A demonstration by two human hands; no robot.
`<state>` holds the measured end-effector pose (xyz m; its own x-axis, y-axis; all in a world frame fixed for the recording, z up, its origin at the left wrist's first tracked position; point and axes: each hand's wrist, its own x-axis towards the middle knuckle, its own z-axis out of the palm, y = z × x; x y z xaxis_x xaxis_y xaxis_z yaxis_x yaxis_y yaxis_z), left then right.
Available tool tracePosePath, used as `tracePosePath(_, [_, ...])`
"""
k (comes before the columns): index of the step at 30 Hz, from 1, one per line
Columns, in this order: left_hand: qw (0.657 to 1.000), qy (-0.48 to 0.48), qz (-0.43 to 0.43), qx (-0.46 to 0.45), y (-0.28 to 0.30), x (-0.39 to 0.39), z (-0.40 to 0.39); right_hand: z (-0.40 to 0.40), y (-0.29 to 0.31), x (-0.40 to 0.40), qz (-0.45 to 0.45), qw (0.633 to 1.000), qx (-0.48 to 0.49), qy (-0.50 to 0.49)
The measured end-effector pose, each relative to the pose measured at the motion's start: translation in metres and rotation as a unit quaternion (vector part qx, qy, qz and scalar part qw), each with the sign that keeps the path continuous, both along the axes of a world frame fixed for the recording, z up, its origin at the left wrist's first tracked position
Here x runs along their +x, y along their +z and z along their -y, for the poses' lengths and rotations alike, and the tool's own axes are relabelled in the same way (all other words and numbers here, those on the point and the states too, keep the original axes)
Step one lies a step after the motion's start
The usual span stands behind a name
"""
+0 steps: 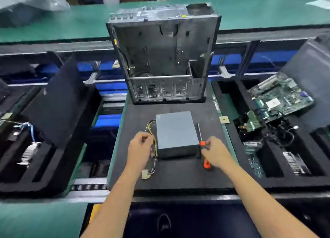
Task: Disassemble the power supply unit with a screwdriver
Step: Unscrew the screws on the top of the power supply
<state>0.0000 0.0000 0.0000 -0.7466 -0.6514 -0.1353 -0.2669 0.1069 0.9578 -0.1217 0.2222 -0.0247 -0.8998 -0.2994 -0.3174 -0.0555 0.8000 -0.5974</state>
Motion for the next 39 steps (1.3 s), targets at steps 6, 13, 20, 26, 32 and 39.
tracePosePath(6, [0.998,-0.017,0.006,-0.057,-0.008,-0.056,0.036,0.025,-0.018,-0.018,0.035,0.992,0.12,-0.005])
tracePosePath(13, [0.99,-0.071,0.029,-0.115,-0.004,-0.092,0.057,0.018,0.067,-0.068,-0.038,0.995,0.087,0.017])
tracePosePath(20, [0.981,-0.116,0.042,-0.149,0.005,-0.098,0.081,0.09,0.168,-0.083,-0.126,0.951,0.064,0.276])
tracePosePath(26, [0.969,-0.172,0.053,-0.172,0.004,-0.099,0.081,0.139,0.18,-0.089,-0.217,0.92,0.032,0.325])
tracePosePath(32, [0.975,-0.138,0.005,-0.174,0.004,-0.104,0.074,0.156,0.181,-0.096,-0.253,0.925,-0.108,0.262])
tracePosePath(39, [0.967,-0.151,0.034,-0.204,-0.005,-0.104,0.079,0.17,0.169,-0.101,-0.216,0.933,-0.117,0.264])
